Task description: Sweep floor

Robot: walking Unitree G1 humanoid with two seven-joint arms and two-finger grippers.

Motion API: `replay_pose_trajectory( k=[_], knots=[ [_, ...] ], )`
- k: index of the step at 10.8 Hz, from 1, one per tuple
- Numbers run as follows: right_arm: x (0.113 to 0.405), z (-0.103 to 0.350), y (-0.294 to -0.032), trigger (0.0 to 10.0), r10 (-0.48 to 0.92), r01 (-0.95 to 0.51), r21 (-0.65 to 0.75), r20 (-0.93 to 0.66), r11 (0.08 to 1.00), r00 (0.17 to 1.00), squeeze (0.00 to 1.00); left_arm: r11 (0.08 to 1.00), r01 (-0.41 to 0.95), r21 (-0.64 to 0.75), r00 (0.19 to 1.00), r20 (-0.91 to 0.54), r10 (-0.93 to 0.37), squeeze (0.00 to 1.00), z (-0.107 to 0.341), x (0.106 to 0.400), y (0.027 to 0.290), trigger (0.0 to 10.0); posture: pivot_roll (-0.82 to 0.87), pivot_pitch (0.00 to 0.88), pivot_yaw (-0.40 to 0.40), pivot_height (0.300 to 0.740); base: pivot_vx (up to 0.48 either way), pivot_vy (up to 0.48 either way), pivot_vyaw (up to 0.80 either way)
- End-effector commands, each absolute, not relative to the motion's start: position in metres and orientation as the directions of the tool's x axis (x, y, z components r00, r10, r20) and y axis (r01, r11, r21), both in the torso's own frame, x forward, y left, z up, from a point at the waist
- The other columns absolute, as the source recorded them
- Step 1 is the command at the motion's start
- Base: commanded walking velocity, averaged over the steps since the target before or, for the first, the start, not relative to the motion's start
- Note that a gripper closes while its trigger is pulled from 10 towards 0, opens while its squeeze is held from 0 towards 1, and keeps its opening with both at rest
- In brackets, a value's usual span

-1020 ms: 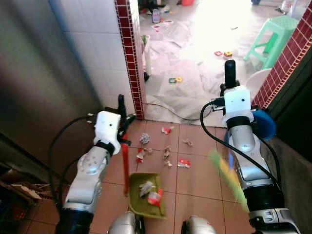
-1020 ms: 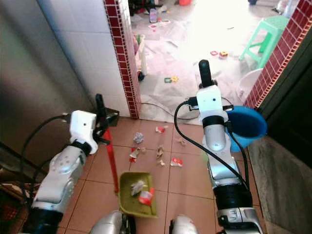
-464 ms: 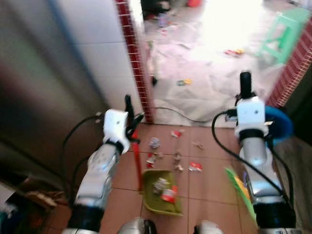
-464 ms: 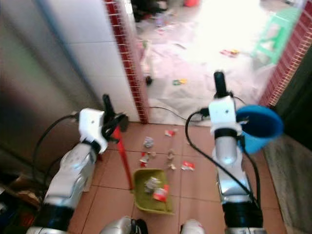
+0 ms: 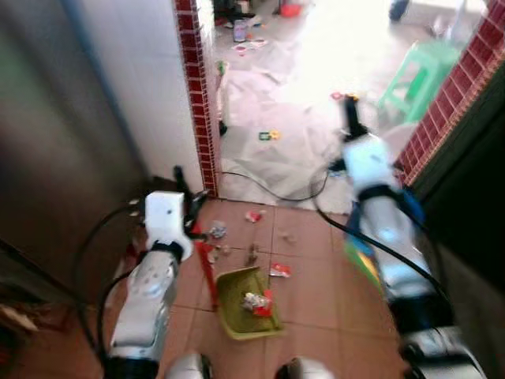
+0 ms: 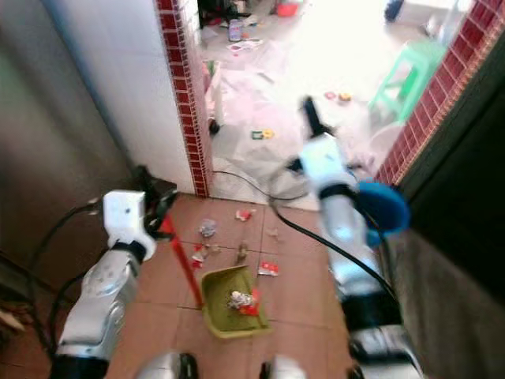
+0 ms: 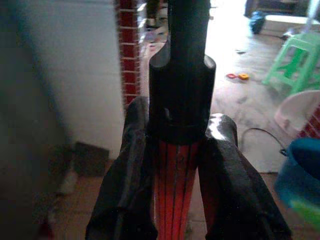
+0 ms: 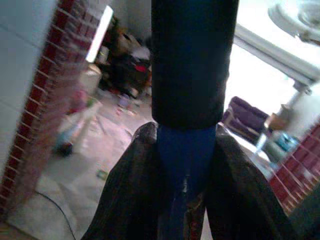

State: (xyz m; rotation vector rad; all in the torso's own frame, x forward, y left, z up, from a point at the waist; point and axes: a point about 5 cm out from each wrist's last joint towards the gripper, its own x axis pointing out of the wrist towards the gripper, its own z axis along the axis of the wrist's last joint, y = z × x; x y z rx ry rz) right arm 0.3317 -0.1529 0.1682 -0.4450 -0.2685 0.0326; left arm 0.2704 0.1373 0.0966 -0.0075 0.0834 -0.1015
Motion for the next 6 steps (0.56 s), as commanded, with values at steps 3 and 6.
replay_pose_trajectory(
  k=[3,6],
  knots=[
    [0.337,0.18,-0.136,10.0,0.104,0.018,-0.376,0.303,0.927,0.947,0.0,0.997,0.066,0.037,0.998,0.006,-0.066,0.0,0.128,0.276,0.148,10.0,0.0,0.041,-0.025,0.74,0.0,0.0,0.0],
    [0.326,0.158,-0.156,10.0,0.019,0.049,-0.3,0.219,0.953,0.976,0.0,0.992,0.125,0.01,0.991,-0.037,-0.125,0.0,0.119,0.273,0.141,10.0,-0.03,0.031,0.015,0.74,0.0,0.0,-0.27]
  ],
)
